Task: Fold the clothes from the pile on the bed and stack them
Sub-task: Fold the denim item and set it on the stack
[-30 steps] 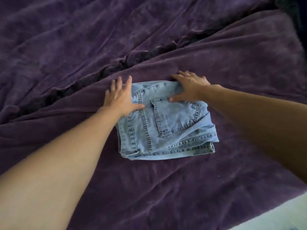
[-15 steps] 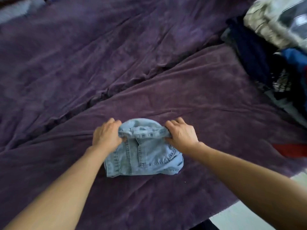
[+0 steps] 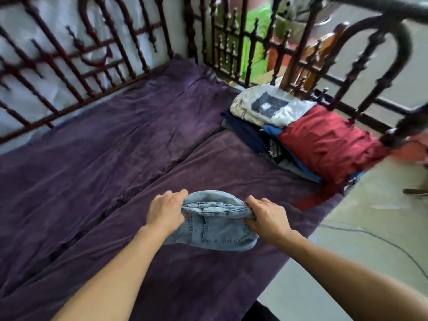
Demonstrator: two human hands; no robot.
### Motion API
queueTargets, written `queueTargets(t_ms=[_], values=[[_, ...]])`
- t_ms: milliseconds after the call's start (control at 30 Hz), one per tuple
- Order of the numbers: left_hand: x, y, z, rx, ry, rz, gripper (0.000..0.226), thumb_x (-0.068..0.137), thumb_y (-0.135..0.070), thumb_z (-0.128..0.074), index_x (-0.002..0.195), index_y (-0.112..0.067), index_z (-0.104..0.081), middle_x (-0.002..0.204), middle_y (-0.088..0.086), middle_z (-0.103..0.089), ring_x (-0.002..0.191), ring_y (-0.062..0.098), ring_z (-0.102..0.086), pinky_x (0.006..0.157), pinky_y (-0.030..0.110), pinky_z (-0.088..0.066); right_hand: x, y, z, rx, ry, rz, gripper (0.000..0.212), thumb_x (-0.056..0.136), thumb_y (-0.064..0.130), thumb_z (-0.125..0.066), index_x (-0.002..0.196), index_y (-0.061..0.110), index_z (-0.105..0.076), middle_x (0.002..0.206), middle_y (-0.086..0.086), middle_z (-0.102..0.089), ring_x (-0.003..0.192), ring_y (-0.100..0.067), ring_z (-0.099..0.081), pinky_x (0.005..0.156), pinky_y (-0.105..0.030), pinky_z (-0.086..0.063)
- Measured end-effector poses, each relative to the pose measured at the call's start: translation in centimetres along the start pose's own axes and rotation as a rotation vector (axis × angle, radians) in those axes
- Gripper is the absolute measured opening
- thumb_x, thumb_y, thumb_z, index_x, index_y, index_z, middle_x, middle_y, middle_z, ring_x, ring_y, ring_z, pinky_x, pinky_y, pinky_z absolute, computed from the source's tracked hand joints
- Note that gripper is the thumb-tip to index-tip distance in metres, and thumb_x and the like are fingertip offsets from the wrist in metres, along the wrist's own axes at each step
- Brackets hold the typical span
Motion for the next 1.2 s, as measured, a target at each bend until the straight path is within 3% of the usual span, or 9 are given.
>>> queueTargets(t_ms=[100,233,400,667,833,933,1033,1133,1200], values=[[3.1,-4.1,3.5,0.039,-0.059,-0.074,0.028,0.077,-0.01,-0.06,0.099,-0.024,-0.05,0.091,0.0,-0.06,0.09,0.025,-0.058,0.074,0.033,-0.038,0.3,-3.1,5.3,-0.049,-0.118,-0.04,0.032,0.069,0.048,-0.06,0.091,0.027,-0.051,0.075,0.01,-0.062,0.075,-0.02,-0.06,0.051,-0.033,-0.043],[8.9,-9.6,8.5,0.084,-0.171,-0.171,0.025,0.079,-0.017,-0.065,0.099,-0.024,-0.051,0.093,0.001,-0.062,0.092,0.025,-0.059,0.078,0.035,-0.042,2.2,-7.8,12.2,-0.109,-0.239,-0.108,0.035,0.063,0.043,-0.069,0.09,0.03,-0.05,0.068,0.008,-0.059,0.07,-0.02,-0.061,0.049,-0.029,-0.037],[18.1,-15.3,14.3,0.129,-0.312,-0.244,0.028,0.078,-0.014,-0.067,0.101,-0.022,-0.053,0.093,0.001,-0.061,0.09,0.027,-0.057,0.076,0.035,-0.041,8.2,-14.3,18.3,-0.109,-0.319,-0.157,0.032,0.071,0.041,-0.068,0.094,0.029,-0.05,0.076,0.005,-0.064,0.075,-0.023,-0.061,0.055,-0.03,-0.033],[38.8,-20.9,18.8,0.271,-0.187,-0.186,0.03,0.08,-0.015,-0.06,0.107,-0.023,-0.053,0.103,0.01,-0.059,0.098,0.03,-0.054,0.086,0.037,-0.04,23.6,-25.0,19.9,0.098,-0.259,-0.205,0.027,0.076,0.043,-0.061,0.092,0.029,-0.045,0.081,0.003,-0.064,0.079,-0.027,-0.063,0.059,-0.031,-0.036],[51.3,-23.5,17.6,0.313,-0.066,-0.15,0.031,0.083,-0.019,-0.058,0.113,-0.026,-0.054,0.112,0.012,-0.058,0.109,0.031,-0.051,0.095,0.04,-0.035,32.2,-31.7,18.8,0.245,-0.159,-0.335,0.032,0.072,0.053,-0.061,0.086,0.032,-0.041,0.084,0.001,-0.065,0.083,-0.031,-0.063,0.061,-0.033,-0.036],[57.0,-25.5,15.1,0.311,-0.132,-0.143,0.03,0.082,-0.015,-0.059,0.111,-0.022,-0.054,0.115,0.008,-0.058,0.114,0.029,-0.046,0.094,0.042,-0.034,36.1,-35.9,17.4,0.27,-0.071,-0.394,0.036,0.074,0.052,-0.065,0.094,0.028,-0.048,0.094,-0.003,-0.067,0.09,-0.032,-0.062,0.065,-0.034,-0.042],[59.8,-26.6,11.5,0.172,-0.271,-0.106,0.05,0.084,-0.024,-0.065,0.13,-0.023,-0.047,0.135,0.006,-0.045,0.126,0.028,-0.037,0.099,0.045,-0.034,38.2,-39.3,15.8,0.149,-0.02,-0.388,0.051,0.081,0.05,-0.062,0.124,0.027,-0.046,0.115,-0.006,-0.063,0.103,-0.03,-0.06,0.076,-0.036,-0.049],[59.3,-25.9,6.3,0.093,-0.166,-0.04,0.056,0.089,-0.036,-0.061,0.139,-0.027,-0.038,0.151,0.006,-0.03,0.137,0.028,-0.025,0.106,0.045,-0.03,37.3,-39.7,13.5,-0.074,0.002,-0.291,0.069,0.085,0.044,-0.058,0.144,0.022,-0.031,0.142,-0.007,-0.044,0.126,-0.03,-0.046,0.084,-0.041,-0.047],[58.2,-24.9,2.8,0.078,-0.05,-0.008,0.055,0.092,-0.045,-0.052,0.142,-0.031,-0.034,0.155,0.007,-0.023,0.141,0.029,-0.019,0.11,0.046,-0.025,36.3,-38.5,12.5,-0.184,-0.122,-0.148,0.066,0.081,0.039,-0.065,0.141,0.019,-0.043,0.151,-0.011,-0.036,0.134,-0.034,-0.039,0.089,-0.048,-0.045]])
Point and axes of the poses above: each hand's wrist, its own x-axis towards the middle knuckle, its own z-axis out of the back of the hand, y = z × x, the point moved 4 cm from there along x, towards the middle knuckle
